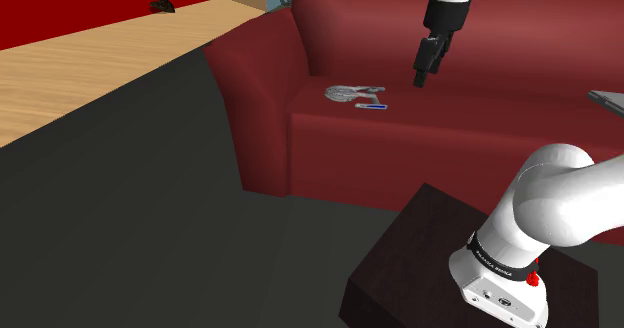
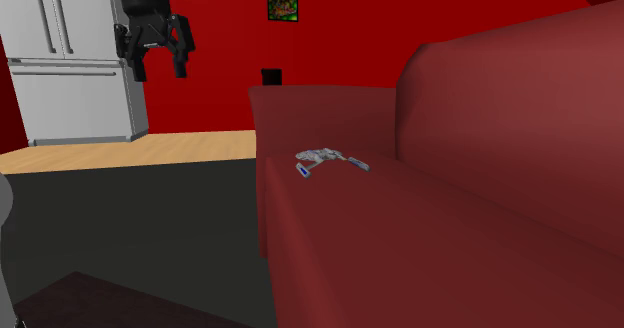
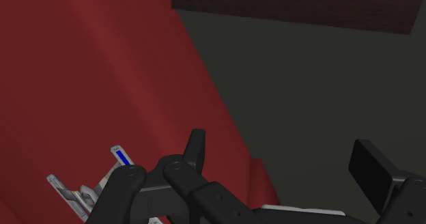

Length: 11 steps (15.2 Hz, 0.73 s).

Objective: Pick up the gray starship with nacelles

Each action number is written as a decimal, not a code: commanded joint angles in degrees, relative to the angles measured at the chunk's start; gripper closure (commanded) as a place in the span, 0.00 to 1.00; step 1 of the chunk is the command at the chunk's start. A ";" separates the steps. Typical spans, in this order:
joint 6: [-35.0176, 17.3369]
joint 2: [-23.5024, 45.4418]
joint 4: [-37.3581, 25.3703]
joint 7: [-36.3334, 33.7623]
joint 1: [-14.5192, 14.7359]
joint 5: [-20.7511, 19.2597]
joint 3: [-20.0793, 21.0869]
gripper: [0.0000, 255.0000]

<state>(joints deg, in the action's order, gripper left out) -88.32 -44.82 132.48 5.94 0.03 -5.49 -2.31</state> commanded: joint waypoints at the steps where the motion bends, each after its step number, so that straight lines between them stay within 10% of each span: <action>1: 0.00 0.00 0.00 0.00 0.00 0.00 0.00 0.00; 11: -13.23 19.00 -6.14 -6.91 -4.59 -1.10 -3.09 0.00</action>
<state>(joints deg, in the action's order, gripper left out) -99.98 -27.44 126.47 -0.21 -4.10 -6.49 -5.05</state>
